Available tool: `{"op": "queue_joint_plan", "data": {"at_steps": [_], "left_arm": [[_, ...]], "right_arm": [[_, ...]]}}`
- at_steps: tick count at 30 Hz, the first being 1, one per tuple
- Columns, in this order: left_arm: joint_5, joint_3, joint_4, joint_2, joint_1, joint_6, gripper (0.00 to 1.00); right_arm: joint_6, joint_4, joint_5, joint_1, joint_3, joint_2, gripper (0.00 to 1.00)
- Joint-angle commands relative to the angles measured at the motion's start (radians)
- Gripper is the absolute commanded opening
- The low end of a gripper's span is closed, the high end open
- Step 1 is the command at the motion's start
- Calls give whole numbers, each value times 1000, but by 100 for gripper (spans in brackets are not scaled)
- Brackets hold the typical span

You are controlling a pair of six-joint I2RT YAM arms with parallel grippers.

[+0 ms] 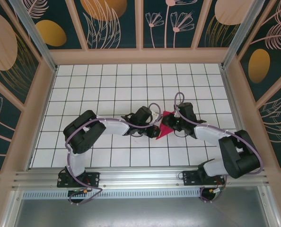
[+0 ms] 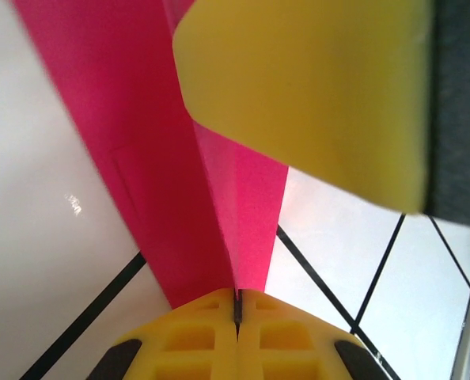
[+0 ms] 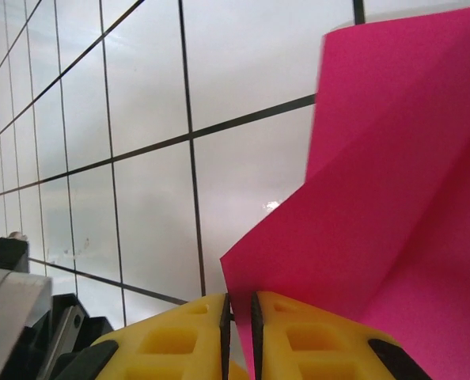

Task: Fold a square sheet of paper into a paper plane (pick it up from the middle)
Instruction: Fourth fold the wing at the center of the table.

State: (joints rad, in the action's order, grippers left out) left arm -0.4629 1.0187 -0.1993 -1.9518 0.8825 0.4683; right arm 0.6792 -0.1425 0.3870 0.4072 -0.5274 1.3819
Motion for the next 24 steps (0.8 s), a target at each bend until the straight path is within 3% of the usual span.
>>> {"op": "queue_joint_plan", "data": {"at_steps": [1,24], "left_arm": [[-43,5,-48,-18,-13,34,0],[-117,54,-10,-83,-20,34,0]], "right_arm": [[-17,-29,15,-10,-11,36,19],[8,-35,-21,-14,27,9,19]]}}
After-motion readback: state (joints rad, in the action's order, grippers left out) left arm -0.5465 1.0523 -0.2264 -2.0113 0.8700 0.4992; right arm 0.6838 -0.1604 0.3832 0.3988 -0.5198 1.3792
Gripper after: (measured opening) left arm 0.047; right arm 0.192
